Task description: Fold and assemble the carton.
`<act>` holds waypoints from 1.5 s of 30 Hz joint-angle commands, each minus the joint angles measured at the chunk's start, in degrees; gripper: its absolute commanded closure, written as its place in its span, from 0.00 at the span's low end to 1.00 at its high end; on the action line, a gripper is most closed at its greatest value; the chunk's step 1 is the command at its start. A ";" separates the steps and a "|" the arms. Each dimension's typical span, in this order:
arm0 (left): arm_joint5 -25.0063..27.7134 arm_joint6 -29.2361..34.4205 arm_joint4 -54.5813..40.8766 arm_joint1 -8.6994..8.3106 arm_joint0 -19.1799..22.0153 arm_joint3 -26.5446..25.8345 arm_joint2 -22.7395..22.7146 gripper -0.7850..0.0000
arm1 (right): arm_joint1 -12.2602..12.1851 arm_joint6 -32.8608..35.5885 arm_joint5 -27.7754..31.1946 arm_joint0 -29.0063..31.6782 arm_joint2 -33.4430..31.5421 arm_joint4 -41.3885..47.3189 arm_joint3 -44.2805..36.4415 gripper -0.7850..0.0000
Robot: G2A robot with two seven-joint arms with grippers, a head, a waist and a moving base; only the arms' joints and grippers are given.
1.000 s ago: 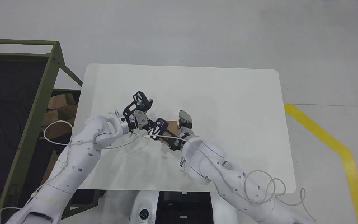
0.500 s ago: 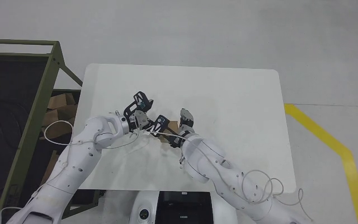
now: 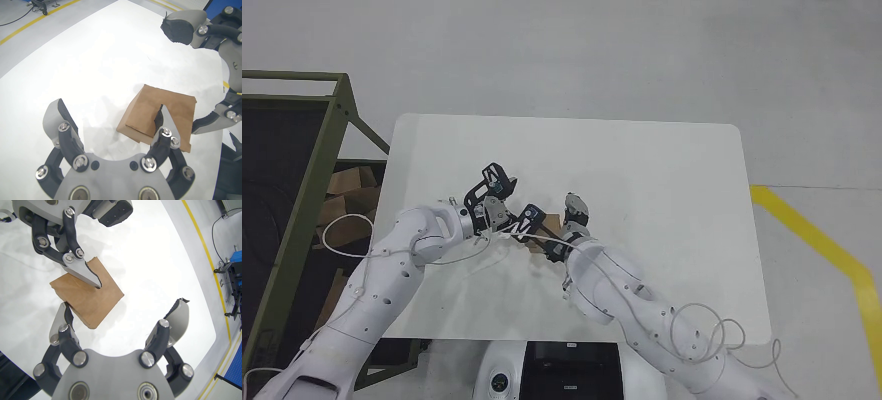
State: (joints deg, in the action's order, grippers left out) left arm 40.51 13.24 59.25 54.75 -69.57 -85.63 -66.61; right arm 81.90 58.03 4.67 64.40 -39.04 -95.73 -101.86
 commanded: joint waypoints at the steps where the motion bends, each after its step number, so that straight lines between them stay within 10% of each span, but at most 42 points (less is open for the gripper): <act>1: 0.05 0.08 -0.08 0.03 0.03 0.08 -0.01 0.00 | 0.17 0.19 -0.33 -0.03 0.17 -1.06 0.24 0.01; 45: 0.74 -0.10 0.70 0.31 -1.04 -0.83 -1.40 0.00 | 3.94 1.44 0.35 0.82 0.46 -7.69 2.77 0.00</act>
State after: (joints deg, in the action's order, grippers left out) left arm 41.29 13.09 59.94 55.06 -70.57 -86.41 -67.98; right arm 85.75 59.58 5.16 65.18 -38.56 -103.28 -99.14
